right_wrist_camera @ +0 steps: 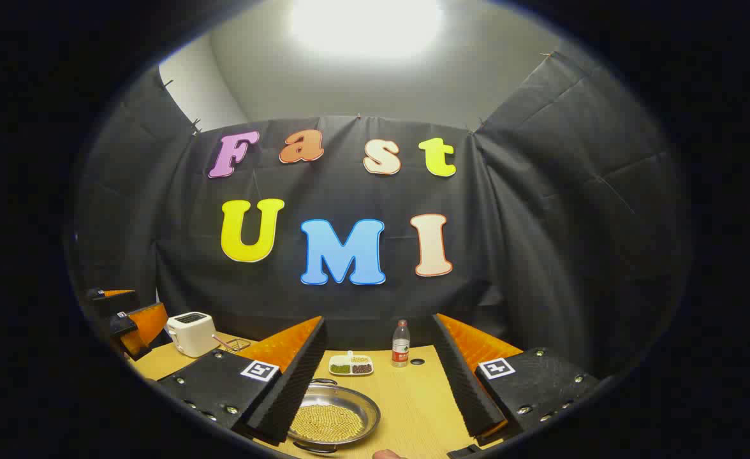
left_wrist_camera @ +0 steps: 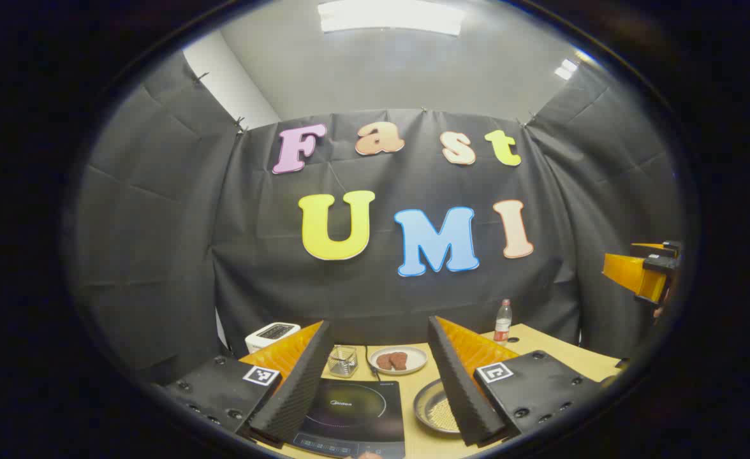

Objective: First push the handle of the pot to place it horizontally, then grasp the pot with both hands and set it on the induction cooktop.

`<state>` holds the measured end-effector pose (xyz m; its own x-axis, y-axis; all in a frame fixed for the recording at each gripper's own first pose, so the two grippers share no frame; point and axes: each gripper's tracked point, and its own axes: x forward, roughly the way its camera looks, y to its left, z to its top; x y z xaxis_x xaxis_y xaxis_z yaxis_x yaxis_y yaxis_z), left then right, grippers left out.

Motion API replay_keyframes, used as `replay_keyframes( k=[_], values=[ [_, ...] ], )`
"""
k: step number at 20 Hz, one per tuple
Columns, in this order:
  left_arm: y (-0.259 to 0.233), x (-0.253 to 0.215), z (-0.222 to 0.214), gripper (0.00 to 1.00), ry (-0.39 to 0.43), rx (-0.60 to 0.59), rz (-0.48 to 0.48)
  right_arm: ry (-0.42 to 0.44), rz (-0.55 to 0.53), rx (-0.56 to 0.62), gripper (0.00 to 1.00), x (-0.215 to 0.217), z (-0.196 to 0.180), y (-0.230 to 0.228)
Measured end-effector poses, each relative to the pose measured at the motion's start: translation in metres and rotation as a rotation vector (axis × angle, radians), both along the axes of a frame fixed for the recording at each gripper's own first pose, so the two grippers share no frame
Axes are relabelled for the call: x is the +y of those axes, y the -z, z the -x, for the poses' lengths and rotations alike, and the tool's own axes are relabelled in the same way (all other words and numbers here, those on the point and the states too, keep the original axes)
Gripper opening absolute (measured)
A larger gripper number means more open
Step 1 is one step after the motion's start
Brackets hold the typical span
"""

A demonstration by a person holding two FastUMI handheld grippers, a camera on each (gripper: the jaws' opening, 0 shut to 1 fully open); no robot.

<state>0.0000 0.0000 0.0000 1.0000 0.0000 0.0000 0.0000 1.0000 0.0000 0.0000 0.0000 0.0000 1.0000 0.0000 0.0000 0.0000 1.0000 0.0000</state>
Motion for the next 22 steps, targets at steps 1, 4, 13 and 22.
replay_keyframes(
  k=[1, 4, 13, 22],
  values=[
    [-0.001, -0.001, 0.000, 0.96, 0.000, 0.000, 0.001, 0.001, 0.002, 0.001, 0.98, -0.001, 0.000, 0.000],
    [-0.002, -0.005, 0.000, 0.94, -0.001, -0.003, -0.002, 0.002, 0.001, 0.005, 0.98, -0.005, -0.001, 0.001],
    [-0.005, -0.011, 0.005, 0.93, -0.007, -0.012, -0.012, -0.002, -0.002, 0.018, 0.98, -0.010, 0.000, 0.005],
    [-0.005, -0.014, 0.005, 0.96, -0.008, -0.016, -0.017, -0.005, -0.003, 0.008, 0.98, -0.008, 0.001, 0.002]
  ],
)
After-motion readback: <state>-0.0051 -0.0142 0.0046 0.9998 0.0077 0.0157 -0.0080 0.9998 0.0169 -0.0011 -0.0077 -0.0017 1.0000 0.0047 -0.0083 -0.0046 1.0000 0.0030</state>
